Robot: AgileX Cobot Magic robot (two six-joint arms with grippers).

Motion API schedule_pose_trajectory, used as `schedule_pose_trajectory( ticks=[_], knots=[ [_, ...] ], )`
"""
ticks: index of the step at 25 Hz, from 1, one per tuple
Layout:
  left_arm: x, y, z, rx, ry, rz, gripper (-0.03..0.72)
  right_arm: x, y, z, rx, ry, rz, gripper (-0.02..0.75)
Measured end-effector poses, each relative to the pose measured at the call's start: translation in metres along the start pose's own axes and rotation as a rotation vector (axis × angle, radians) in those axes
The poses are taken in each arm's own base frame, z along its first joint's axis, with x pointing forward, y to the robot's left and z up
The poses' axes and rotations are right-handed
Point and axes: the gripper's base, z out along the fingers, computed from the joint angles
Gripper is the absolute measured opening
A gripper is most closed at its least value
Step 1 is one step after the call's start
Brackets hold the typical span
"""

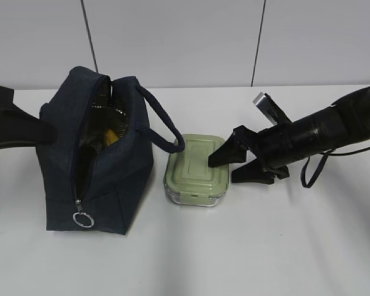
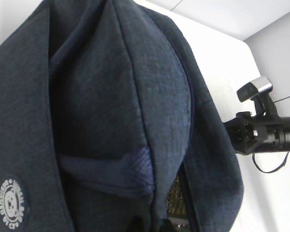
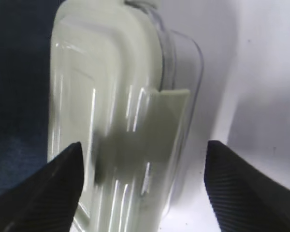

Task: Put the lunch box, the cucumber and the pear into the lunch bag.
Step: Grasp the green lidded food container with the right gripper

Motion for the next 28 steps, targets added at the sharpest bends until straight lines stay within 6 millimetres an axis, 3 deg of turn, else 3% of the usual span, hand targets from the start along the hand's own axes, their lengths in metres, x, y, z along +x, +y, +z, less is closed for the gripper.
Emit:
schedule_pose_trajectory(
  ticks=[7, 15, 28],
  knots=[
    [0.0, 0.0, 0.0, 0.001, 0.001, 0.0, 0.002, -0.012, 0.004, 0.0, -0.016, -0.02, -0.027, 0.59],
    [0.0, 0.0, 0.0, 0.002, 0.002, 0.0, 0.002, -0.006, -0.007, 0.011, -0.048, 0.031, 0.009, 0.591],
    [0.0, 0.0, 0.0, 0.002, 0.002, 0.0, 0.002, -0.006, -0.005, 0.013, -0.084, 0.026, 0.036, 0.59]
  ],
)
